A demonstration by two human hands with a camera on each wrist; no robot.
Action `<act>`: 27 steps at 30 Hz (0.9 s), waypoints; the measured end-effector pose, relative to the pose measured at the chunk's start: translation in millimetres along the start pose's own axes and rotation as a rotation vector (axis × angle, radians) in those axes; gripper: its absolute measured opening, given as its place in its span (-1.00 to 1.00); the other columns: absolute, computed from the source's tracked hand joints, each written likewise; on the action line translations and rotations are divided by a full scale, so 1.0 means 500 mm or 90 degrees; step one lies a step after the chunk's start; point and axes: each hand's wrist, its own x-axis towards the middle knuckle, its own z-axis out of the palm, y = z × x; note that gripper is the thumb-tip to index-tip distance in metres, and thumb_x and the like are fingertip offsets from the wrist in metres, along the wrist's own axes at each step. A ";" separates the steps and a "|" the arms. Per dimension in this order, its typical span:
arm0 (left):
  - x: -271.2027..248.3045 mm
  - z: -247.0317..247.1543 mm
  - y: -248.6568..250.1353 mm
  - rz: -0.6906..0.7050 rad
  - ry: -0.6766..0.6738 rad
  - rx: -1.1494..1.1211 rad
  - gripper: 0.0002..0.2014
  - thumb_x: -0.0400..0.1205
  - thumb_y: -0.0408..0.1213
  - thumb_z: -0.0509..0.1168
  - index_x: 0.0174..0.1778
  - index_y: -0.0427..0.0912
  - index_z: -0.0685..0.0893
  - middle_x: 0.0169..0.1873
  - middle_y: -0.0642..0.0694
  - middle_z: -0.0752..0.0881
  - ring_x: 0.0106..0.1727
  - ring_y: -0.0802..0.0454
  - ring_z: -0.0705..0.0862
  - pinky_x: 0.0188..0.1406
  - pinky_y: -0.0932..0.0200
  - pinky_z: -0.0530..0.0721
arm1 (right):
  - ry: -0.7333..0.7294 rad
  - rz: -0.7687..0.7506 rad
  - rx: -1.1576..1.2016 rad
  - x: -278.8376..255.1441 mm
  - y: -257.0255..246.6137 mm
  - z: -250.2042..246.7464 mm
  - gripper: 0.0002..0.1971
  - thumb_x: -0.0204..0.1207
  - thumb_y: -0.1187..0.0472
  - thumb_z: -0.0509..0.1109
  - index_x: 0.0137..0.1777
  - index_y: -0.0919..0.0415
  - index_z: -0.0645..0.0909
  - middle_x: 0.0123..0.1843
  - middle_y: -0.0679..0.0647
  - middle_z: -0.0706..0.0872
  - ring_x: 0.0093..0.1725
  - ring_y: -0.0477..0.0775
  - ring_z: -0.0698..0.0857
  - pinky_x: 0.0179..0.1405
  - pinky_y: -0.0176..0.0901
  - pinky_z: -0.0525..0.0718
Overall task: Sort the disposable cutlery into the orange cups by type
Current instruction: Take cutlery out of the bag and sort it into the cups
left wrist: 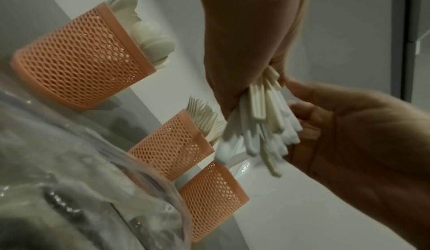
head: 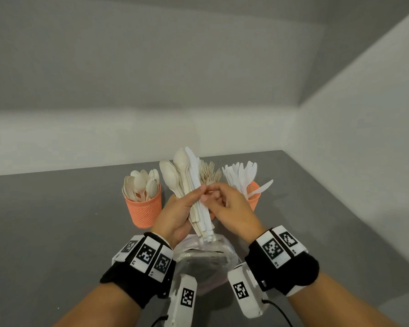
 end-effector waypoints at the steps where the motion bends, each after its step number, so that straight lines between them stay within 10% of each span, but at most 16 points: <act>1: 0.002 0.002 0.000 0.012 0.009 -0.003 -0.77 0.60 -0.30 0.28 0.09 -0.35 0.64 -0.10 -0.33 0.78 -0.12 -0.14 0.81 -0.09 -0.02 0.79 | -0.042 0.000 -0.020 0.002 0.000 0.001 -0.80 0.57 0.18 0.33 0.14 0.22 0.61 -0.31 -0.16 0.57 -0.32 -0.27 0.61 -0.27 -0.51 0.53; 4: 0.003 0.010 -0.004 0.040 0.023 0.019 -0.80 0.63 -0.28 0.24 0.06 -0.30 0.67 -0.15 -0.25 0.79 -0.13 -0.09 0.81 -0.11 0.04 0.80 | -0.083 0.004 -0.070 0.004 -0.005 0.006 -0.85 0.64 0.15 0.23 0.06 0.15 0.61 -0.29 -0.20 0.56 -0.27 -0.31 0.56 -0.24 -0.52 0.48; 8: -0.001 0.018 -0.012 0.038 0.010 0.037 -0.73 0.66 -0.28 0.20 0.23 -0.27 0.64 0.12 -0.29 0.76 0.15 -0.14 0.75 0.16 -0.05 0.70 | -0.095 -0.026 -0.083 0.014 0.015 0.029 -0.49 0.61 0.03 -0.03 0.49 0.21 0.38 0.49 0.10 0.51 0.55 0.04 0.37 0.59 0.12 0.26; 16: 0.012 0.014 -0.044 0.038 0.100 0.028 -0.68 0.60 -0.54 0.21 0.28 -0.43 0.59 0.05 -0.38 0.74 0.09 -0.23 0.74 0.10 -0.09 0.71 | -0.063 0.036 -0.015 0.027 0.052 0.018 -0.62 0.69 0.30 0.03 0.49 0.20 0.36 0.44 0.10 0.48 0.45 -0.03 0.45 0.40 -0.31 0.44; 27: 0.020 0.022 -0.025 0.005 0.114 0.034 -0.74 0.63 -0.39 0.26 0.21 -0.37 0.63 0.08 -0.39 0.73 0.07 -0.25 0.75 -0.09 -0.07 0.79 | -0.114 0.058 0.152 0.013 0.057 0.010 -0.66 0.66 0.21 0.21 0.41 0.16 0.51 0.31 0.10 0.68 0.32 -0.01 0.65 0.40 -0.02 0.58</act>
